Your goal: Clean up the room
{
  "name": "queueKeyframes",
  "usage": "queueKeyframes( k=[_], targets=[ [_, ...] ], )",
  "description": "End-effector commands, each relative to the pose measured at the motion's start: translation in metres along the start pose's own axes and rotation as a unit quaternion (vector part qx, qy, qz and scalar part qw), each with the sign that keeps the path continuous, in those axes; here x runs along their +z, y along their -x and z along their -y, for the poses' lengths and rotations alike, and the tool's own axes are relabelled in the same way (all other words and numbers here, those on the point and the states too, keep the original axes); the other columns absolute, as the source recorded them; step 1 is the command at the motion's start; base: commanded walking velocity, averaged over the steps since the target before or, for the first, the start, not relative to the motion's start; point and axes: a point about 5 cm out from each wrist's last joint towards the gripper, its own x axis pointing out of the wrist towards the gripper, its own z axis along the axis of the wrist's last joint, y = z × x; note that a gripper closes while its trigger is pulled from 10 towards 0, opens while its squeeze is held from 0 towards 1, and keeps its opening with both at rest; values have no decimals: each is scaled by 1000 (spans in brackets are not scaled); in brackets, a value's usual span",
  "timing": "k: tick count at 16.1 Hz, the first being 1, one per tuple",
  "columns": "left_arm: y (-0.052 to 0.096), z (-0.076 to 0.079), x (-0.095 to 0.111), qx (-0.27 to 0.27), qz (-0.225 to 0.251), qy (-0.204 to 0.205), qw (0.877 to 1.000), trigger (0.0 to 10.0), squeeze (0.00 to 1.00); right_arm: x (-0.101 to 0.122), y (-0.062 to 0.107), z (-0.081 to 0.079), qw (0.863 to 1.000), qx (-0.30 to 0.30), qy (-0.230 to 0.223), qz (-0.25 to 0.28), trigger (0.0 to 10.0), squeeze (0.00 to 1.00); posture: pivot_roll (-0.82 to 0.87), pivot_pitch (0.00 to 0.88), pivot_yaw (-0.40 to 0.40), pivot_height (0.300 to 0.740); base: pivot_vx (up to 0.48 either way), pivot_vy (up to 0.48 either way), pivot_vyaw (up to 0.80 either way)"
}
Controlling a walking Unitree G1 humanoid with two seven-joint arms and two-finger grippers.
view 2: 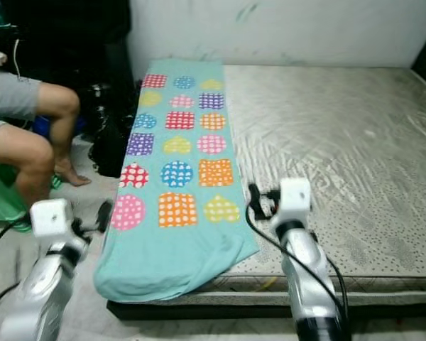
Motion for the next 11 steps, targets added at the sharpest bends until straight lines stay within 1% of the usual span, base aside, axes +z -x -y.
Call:
queueKeyframes(
  k=[1, 2, 3, 4, 5, 7, 8, 9, 11],
  targets=[
    [-1, -5, 1, 12, -2, 0, 1000, 10000, 0, 5, 0, -2, 1000, 2, -4, 7, 10000, 0, -116, 75, -26, 740, 0, 0, 0],
    [1, -5, 2, 12, 0, 5, 1000, 10000, 0, 4, 1, -7, 1000, 14, -4, 4, 10000, 0, -109, 87, -31, 740, 0, 0, 0],
    [6, -1, 3, 6, 1, 8, 1000, 10000, 0, 2, 2, -10, 1000, 20, -7, -1, 10000, 0, -97, 106, -36, 740, 0, 0, 0],
    [6, -1, 3, 6, 1, 8, 1000, 10000, 0, 2, 2, -10, 1000, 20, -7, -1, 10000, 0, -97, 106, -36, 740, 0, 0, 0],
    [10, 1, 2, 2, 0, 7, 1000, 10000, 0, 1, 2, -11, 1000, 22, -10, -2, 10000, 0, -86, 121, -37, 740, 0, 0, 0],
    [12, 2, 2, 2, -3, 8, 1000, 10000, 0, 1, 3, -13, 1000, 26, -11, -4, 10000, 0, -82, 126, -37, 740, 0, 0, 0],
    [13, 1, 3, 3, -5, 9, 1000, 10000, 0, 0, 4, -17, 999, 35, -11, -6, 10000, 0, -75, 133, -37, 740, 0, 0, 0],
    [13, 1, 4, 3, -6, 9, 1000, 10000, 0, 0, 4, -18, 999, 37, -12, -6, 10000, 0, -75, 133, -38, 740, 0, 0, 0],
    [12, 2, 6, 3, -6, 9, 1000, 10000, 0, 1, 4, -19, 999, 40, -10, -7, 10000, 0, -77, 130, -39, 718, 0, 0, 0]
  ],
)
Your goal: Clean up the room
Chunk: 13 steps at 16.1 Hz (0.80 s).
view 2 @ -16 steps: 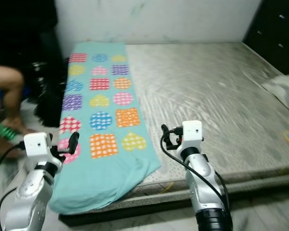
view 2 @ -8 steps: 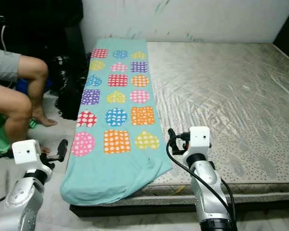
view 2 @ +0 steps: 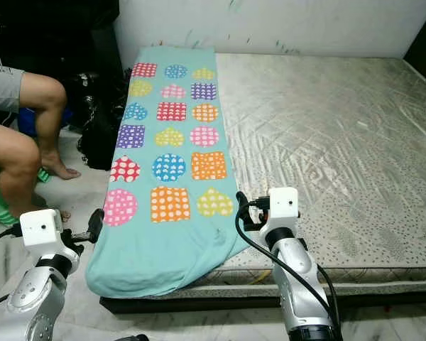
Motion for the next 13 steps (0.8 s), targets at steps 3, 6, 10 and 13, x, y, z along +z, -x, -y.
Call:
queueKeyframes(
  k=[3, 6, 10, 13],
  targets=[
    [-2, 2, 3, 1, 1, 2, 1000, 10000, 0, 4, 1, -3, 1000, 10, -1, 4, 10000, 0, -87, 120, -37, 686, 0, 0, 0],
    [-4, 4, 4, -1, 3, 5, 1000, 10000, 0, 4, 2, -3, 1000, 15, 0, 5, 10000, 0, -88, 117, -39, 652, 0, 0, 0],
    [-5, 5, 4, 0, 5, 8, 1000, 10000, 0, 6, 1, -9, 999, 38, -1, 8, 10000, 0, -90, 116, -43, 607, 0, 0, 0],
    [-6, 8, 5, -2, 8, 9, 1000, 10000, 0, 7, 1, -7, 999, 38, -4, 11, 10000, 0, -97, 117, -41, 589, 0, 0, 0]
  ],
)
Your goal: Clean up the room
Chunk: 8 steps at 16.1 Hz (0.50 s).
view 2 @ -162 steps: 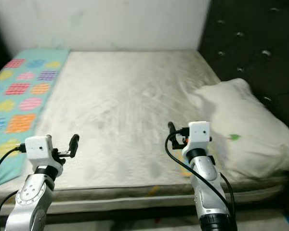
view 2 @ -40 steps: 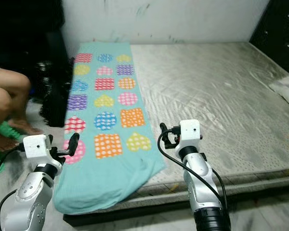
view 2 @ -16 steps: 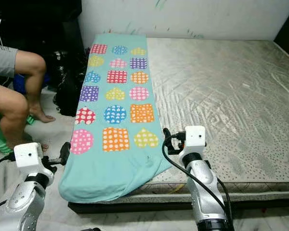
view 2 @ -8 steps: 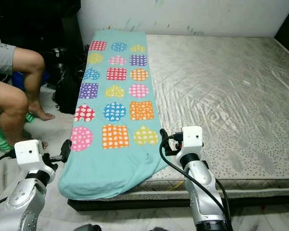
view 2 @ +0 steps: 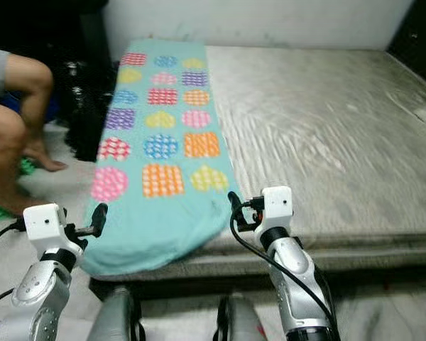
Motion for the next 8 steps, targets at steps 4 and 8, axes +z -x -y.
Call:
queueKeyframes(
  k=[4, 8],
  targets=[
    [-1, 3, 3, -7, 10, 1, 1000, 10000, 0, 2, 0, 4, 1000, -2, 3, 0, 10000, 0, -102, 119, -41, 589, 0, 0, 0],
    [-1, 2, 5, -5, 16, 5, 1000, 10000, 0, 2, -2, 3, 1000, 6, 10, 0, 10000, 0, -99, 119, -45, 589, 0, 0, 0]
  ],
)
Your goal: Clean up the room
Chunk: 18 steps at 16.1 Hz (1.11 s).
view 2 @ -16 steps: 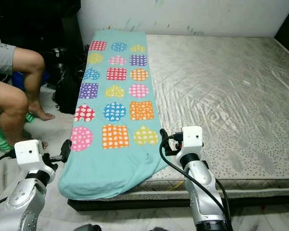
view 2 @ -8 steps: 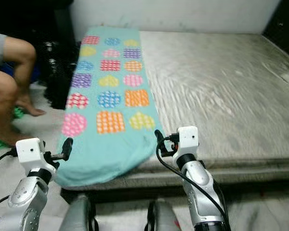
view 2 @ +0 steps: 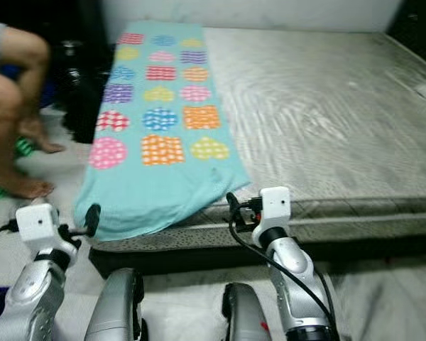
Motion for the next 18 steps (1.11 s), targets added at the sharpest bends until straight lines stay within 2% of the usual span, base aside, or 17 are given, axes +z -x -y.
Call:
queueKeyframes(
  k=[1, 18],
  targets=[
    [0, 3, 2, -9, 6, 3, 1000, 10000, 0, 4, -2, 1, 1000, 3, 14, 6, 10000, 0, -99, 119, -45, 589, 0, 0, 0],
    [-2, 6, 1, -25, 4, 5, 1000, 10000, 0, 4, -3, 1, 1000, 2, 10, 13, 10000, 0, -101, 127, -39, 589, 240, 0, 0]
  ],
)
